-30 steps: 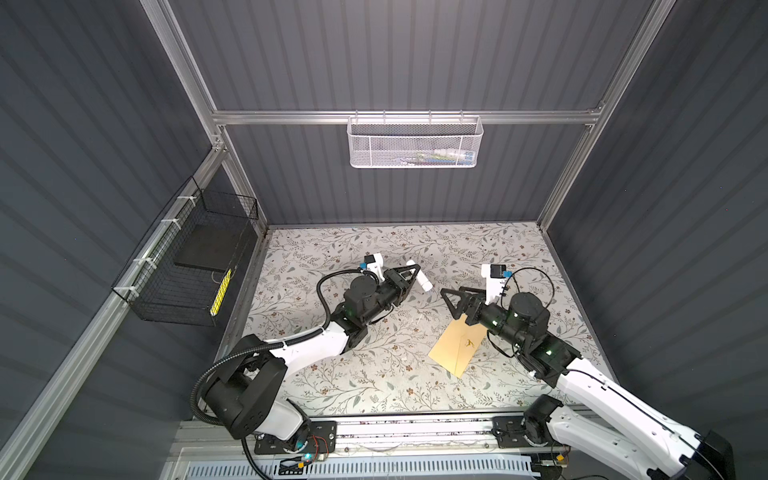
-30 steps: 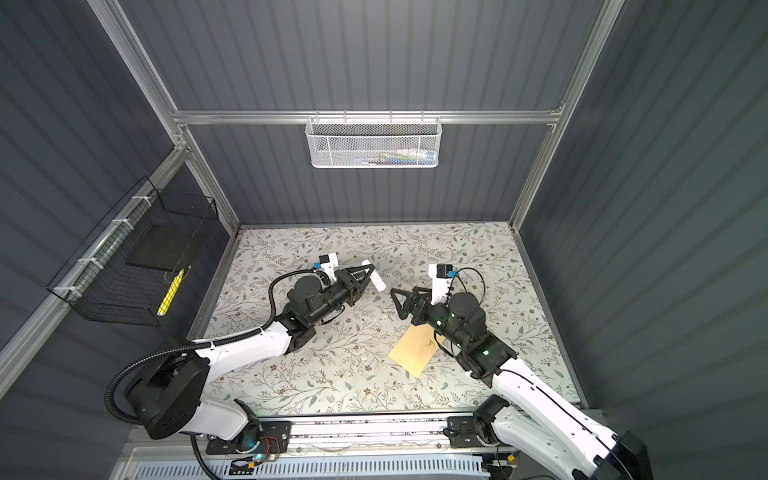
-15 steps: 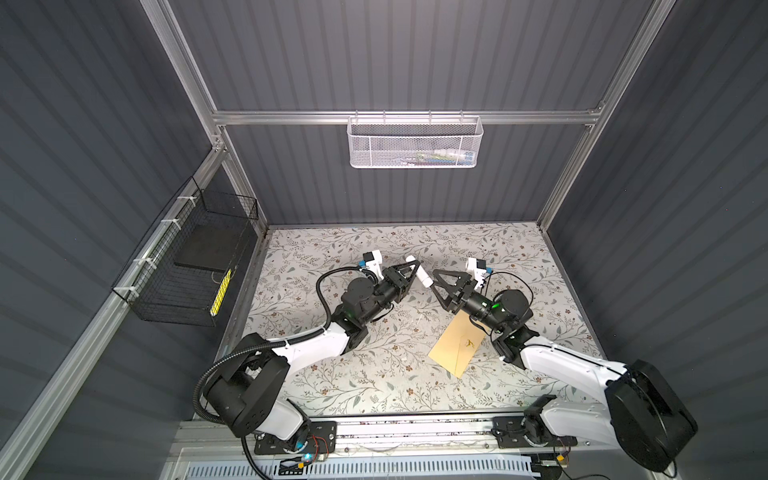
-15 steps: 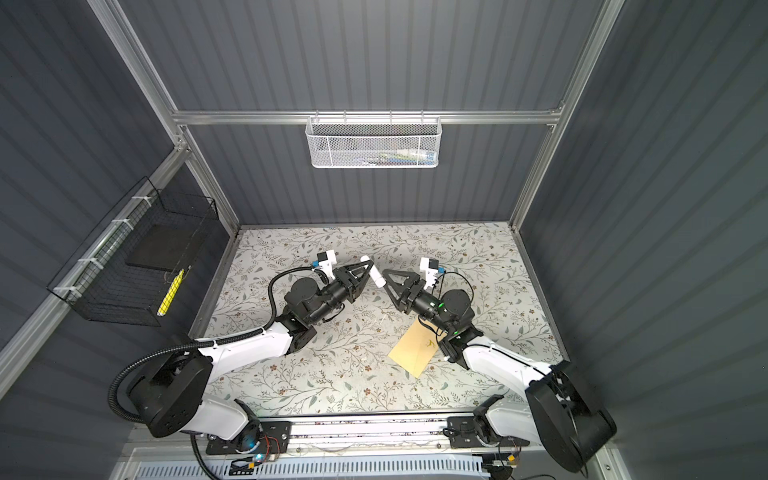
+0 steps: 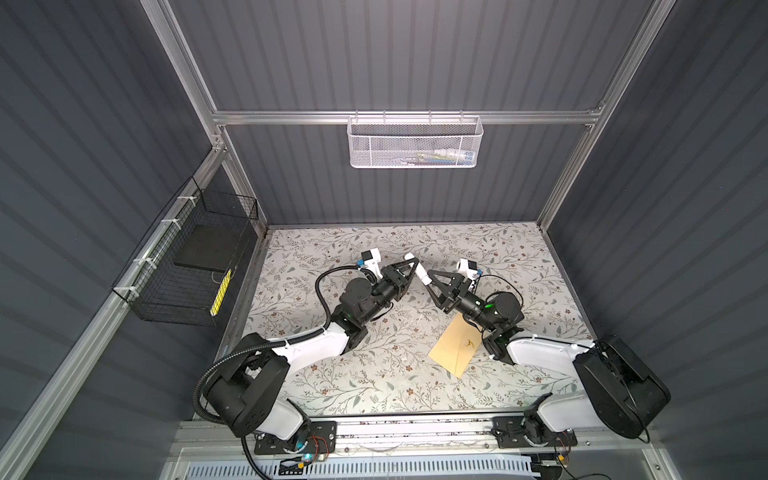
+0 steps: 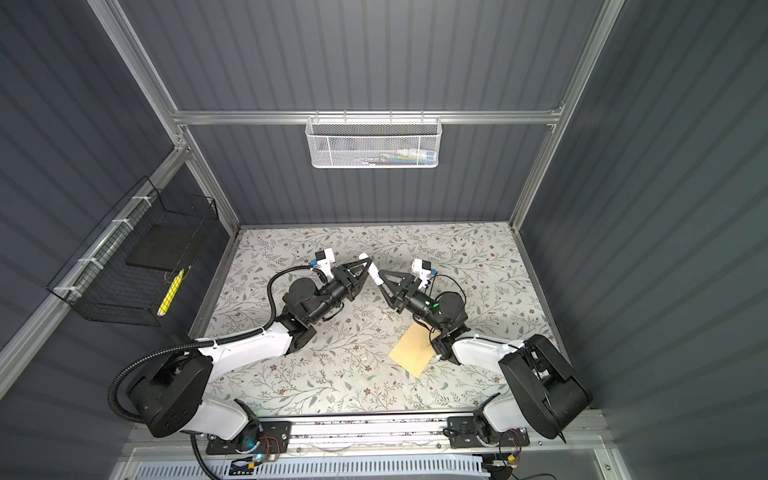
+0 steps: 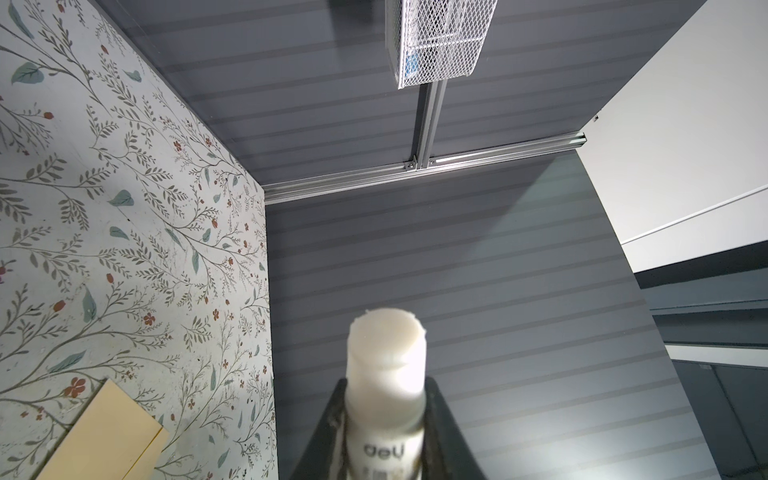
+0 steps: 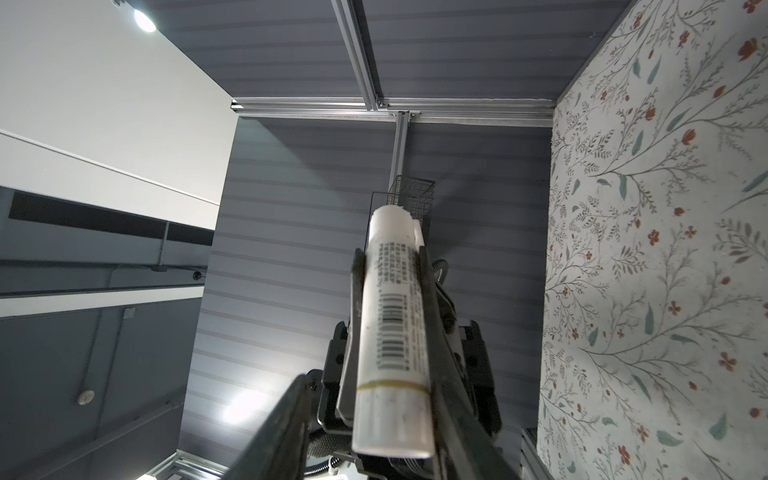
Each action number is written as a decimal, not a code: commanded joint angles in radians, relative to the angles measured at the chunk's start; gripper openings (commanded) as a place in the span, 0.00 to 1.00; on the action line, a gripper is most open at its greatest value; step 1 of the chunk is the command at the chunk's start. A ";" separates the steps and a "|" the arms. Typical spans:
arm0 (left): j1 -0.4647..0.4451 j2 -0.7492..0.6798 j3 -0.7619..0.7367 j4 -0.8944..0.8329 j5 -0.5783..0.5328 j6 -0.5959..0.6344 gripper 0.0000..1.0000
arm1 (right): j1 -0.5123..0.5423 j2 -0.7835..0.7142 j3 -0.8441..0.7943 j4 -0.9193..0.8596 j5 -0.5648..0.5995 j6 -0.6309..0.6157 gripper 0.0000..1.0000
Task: Place the letter into the envelope and seal it
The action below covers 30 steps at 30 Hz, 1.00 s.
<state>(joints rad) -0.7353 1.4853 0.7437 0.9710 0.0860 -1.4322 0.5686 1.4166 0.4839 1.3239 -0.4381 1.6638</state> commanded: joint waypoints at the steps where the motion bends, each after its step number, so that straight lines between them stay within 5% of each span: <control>1: 0.003 0.012 -0.009 0.005 -0.008 0.027 0.00 | 0.011 0.003 0.002 0.110 -0.012 0.013 0.46; 23: 0.003 0.004 -0.019 -0.019 -0.008 0.032 0.00 | 0.016 0.055 0.018 0.145 -0.026 0.003 0.19; 30: 0.004 -0.008 -0.012 -0.074 -0.005 0.034 0.00 | 0.017 -0.012 0.031 -0.031 -0.057 -0.114 0.17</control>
<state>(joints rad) -0.7322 1.4860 0.7383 0.9569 0.0772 -1.4292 0.5774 1.4578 0.4847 1.3350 -0.4461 1.6283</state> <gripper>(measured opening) 0.267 0.268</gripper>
